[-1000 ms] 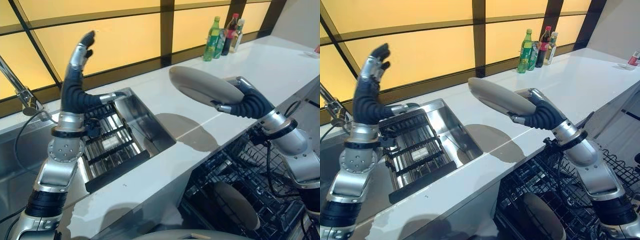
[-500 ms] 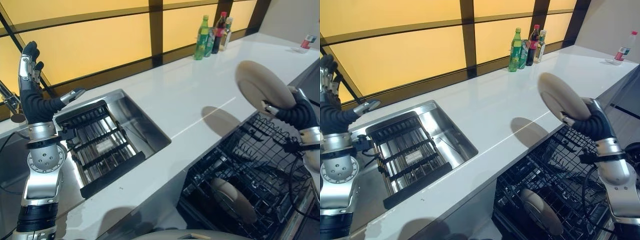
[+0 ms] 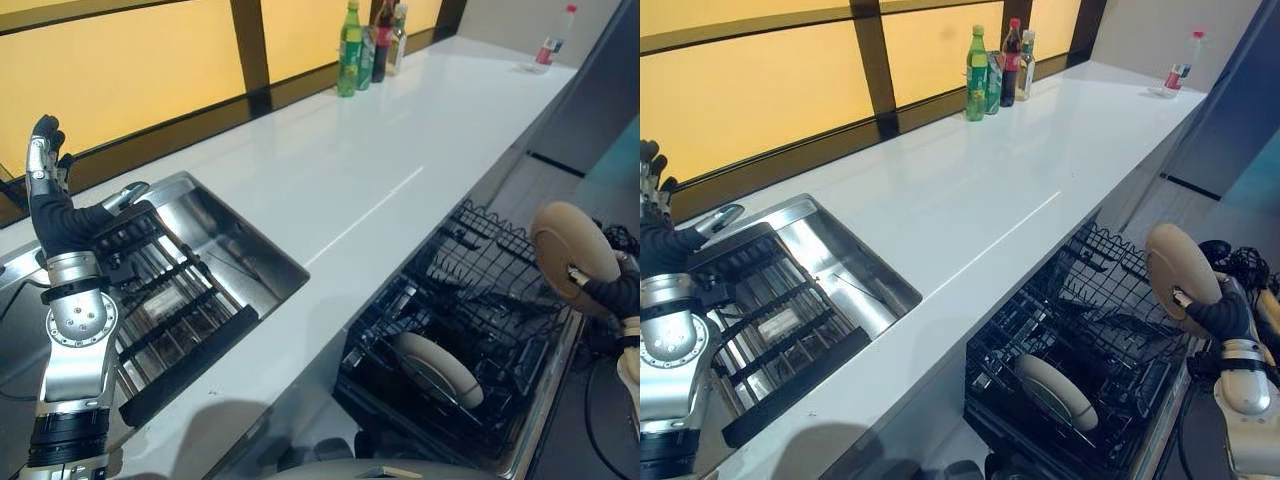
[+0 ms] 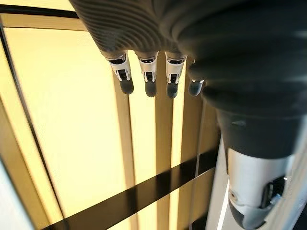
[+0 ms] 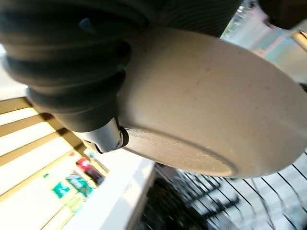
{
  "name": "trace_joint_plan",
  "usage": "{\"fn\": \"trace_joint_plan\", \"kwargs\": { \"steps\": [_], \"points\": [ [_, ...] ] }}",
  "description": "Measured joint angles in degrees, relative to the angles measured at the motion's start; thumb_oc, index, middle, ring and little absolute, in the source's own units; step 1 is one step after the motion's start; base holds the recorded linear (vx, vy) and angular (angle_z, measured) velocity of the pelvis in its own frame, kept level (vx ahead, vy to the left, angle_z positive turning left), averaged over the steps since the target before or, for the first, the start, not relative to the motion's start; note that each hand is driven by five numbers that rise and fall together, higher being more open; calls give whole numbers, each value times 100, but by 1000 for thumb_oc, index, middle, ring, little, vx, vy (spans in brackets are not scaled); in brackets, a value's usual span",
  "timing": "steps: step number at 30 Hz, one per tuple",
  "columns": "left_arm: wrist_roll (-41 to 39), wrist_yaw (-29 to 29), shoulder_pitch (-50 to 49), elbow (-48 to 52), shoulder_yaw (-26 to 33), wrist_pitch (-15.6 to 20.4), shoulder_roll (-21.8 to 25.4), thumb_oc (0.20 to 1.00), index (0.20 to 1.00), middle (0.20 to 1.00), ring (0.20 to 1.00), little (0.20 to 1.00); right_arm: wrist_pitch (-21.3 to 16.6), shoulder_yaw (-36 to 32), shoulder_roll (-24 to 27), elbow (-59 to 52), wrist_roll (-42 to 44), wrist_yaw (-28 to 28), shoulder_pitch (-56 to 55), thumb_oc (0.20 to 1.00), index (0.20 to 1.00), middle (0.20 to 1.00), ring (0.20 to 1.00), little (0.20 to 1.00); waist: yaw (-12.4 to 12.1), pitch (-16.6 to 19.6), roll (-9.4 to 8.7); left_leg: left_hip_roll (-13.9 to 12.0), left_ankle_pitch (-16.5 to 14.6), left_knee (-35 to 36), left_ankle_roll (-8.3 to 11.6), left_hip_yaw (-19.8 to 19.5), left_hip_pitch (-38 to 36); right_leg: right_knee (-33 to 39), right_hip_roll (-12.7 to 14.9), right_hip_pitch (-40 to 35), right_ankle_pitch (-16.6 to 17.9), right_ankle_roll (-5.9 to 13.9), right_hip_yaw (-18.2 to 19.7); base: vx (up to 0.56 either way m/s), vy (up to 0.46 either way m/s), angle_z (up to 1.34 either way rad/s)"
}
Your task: Pick up plates and place into dishwasher.
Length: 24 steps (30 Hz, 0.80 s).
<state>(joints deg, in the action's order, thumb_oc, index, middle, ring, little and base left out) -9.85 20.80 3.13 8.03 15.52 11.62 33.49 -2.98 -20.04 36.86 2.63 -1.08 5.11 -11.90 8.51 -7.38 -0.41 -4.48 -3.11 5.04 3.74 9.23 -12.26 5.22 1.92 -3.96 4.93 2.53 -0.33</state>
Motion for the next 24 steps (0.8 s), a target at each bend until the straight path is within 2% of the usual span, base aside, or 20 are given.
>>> {"fn": "trace_joint_plan", "kwargs": {
  "steps": [4, 9, 16, 19, 24],
  "points": [
    [-47, -7, -3, -43, -4, -123, -101, 1000, 1000, 1000, 1000, 1000, 261, 235, -26, 131, 77, -91, 59, 200, 200, 200, 200, 200, -28, -110, 104, -13, 3, -3, 13, -22, 68, -1, -14, 40, 4, -10, -22, -68, -240, 6],
    [-91, -3, 33, -41, -35, -134, -74, 1000, 1000, 1000, 1000, 1000, 470, 603, -4, 531, 257, -396, 276, 200, 200, 200, 200, 200, -192, -237, 122, -24, 16, -74, 31, -92, 304, 0, -15, 229, 35, -52, -57, -66, -180, 4],
    [-125, 10, 121, -45, -88, -242, 0, 1000, 1000, 1000, 1000, 1000, 437, 1038, 478, 1163, 834, -1585, 678, 200, 200, 200, 200, 200, -347, -464, 102, -49, 26, -198, 52, -223, 512, -3, -17, 352, 58, -86, -193, -9, -138, 10],
    [-244, 9, 193, -48, -96, -248, 181, 1000, 1000, 1000, 1000, 1000, 411, 1226, 715, 1405, 865, -2050, 834, 200, 200, 200, 200, 200, -375, -509, 40, -68, 17, -225, 67, -252, 501, -2, -27, 312, 51, -92, -226, 53, -139, 4],
    [-243, 16, 273, -83, -204, -291, 477, 1000, 1000, 1000, 1000, 1000, 386, 1438, 968, 1821, 865, -2466, 847, 200, 200, 200, 200, 200, -494, -636, -82, -103, -6, -310, 100, -309, 531, -2, -55, 286, 56, -107, -260, -18, -109, 3]
  ]
}}
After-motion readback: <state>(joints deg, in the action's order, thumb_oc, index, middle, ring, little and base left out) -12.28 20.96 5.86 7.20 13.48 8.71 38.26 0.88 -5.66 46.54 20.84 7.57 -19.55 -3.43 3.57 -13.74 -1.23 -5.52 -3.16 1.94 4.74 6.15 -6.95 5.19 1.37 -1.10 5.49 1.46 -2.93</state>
